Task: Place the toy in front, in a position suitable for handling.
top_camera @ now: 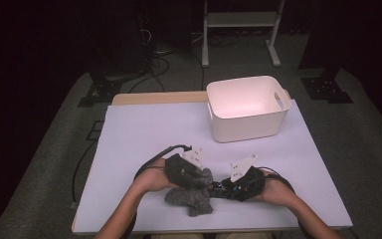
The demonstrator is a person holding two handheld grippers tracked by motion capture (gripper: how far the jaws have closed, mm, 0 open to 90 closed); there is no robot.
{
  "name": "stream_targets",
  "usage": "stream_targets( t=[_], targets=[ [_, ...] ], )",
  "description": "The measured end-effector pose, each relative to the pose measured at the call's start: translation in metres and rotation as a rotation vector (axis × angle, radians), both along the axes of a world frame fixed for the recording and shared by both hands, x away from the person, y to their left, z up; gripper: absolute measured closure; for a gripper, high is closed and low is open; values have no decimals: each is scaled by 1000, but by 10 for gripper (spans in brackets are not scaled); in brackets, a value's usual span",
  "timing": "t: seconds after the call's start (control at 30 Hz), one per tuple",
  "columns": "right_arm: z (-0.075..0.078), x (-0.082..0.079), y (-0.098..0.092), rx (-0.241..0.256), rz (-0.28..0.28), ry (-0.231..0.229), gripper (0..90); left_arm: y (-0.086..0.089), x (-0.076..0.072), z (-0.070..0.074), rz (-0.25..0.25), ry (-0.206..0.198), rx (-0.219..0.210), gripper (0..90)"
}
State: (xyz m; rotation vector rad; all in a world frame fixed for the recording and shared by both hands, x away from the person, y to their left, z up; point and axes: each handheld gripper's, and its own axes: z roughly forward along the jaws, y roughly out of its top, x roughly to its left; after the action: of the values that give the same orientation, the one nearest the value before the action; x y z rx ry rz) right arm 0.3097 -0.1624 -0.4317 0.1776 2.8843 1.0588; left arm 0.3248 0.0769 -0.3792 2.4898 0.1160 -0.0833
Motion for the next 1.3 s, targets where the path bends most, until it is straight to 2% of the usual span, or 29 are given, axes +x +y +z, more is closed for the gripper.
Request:
stream_targets(
  t=[0.03,0.2,0.3,0.33,0.4,0.63,0.83,1.0,1.03,1.13,1.3],
  targets=[
    [-1,1,-2,1,-3,0,554,5,0,-6,13,20,-5,752],
    [-1,2,-4,7,-13,15,554,10,2,-20,29,47,-15,750],
    [0,2,-3,-5,-15,15,553,14,7,-24,35,89,-78,751],
    [0,2,-2,-11,-15,12,552,14,7,-24,35,89,-78,752],
    [0,2,-2,-16,-13,10,552,15,8,-23,34,105,-110,752],
    [0,2,-2,-20,-19,8,550,6,9,-13,20,87,-120,753],
    [1,1,0,-36,-12,-1,551,6,10,-2,18,79,-180,753],
    [1,1,0,-34,-15,1,551,-5,11,1,-7,71,-154,753],
    [1,1,0,-31,-16,-2,551,-13,11,1,-18,66,-138,753],
    [0,0,0,-27,-19,-5,550,-21,12,3,-33,57,-121,753],
    [-1,-1,-2,-14,-29,0,549,-31,11,5,-57,62,-122,752]
  ],
)
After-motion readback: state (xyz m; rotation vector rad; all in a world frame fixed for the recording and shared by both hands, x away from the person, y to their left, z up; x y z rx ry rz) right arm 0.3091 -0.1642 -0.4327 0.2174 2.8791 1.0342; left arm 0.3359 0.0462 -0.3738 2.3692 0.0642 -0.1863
